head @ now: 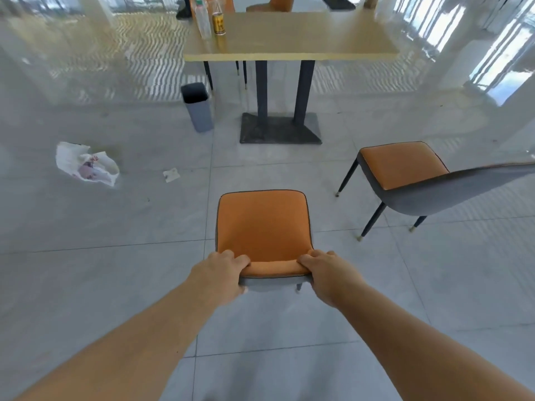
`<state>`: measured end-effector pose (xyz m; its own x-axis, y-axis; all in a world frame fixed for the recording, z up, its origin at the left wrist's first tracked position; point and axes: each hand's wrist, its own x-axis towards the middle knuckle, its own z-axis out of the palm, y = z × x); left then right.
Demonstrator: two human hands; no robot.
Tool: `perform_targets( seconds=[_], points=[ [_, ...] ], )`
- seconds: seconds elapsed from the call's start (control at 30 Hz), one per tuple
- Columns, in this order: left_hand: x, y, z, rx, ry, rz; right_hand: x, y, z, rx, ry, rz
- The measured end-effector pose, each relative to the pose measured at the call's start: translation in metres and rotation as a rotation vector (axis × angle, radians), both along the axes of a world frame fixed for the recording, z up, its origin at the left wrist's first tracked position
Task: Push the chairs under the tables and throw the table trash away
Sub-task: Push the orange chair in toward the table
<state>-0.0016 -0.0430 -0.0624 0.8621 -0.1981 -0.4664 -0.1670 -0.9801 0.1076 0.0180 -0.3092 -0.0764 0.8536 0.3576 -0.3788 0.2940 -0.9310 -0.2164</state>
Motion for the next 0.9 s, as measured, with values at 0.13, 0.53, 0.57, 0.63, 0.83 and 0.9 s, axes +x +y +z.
perform_targets(
  seconds=[0.13, 0.53, 0.57, 0.63, 0.83, 0.9],
  points=[
    [0.007, -0.002, 0.002, -0.037, -0.009, 0.047, 0.018, -0.007, -0.002, 0.063, -0.008, 0.054],
    [0.114, 0.031, -0.009, -0.13, -0.078, 0.136, 0.126, 0.016, -0.001, 0.078, -0.048, 0.093],
    [0.129, 0.037, -0.01, -0.137, -0.082, 0.137, 0.138, 0.021, 0.0, 0.077, -0.045, 0.092],
    [0.161, 0.048, -0.011, -0.141, -0.084, 0.136, 0.163, 0.03, 0.005, 0.069, -0.046, 0.086],
    [0.256, 0.07, -0.011, -0.165, -0.07, 0.098, 0.249, 0.051, 0.01, 0.033, -0.041, 0.057],
    [0.288, 0.074, -0.011, -0.165, -0.075, 0.093, 0.28, 0.056, 0.01, 0.036, -0.04, 0.048]
  ],
)
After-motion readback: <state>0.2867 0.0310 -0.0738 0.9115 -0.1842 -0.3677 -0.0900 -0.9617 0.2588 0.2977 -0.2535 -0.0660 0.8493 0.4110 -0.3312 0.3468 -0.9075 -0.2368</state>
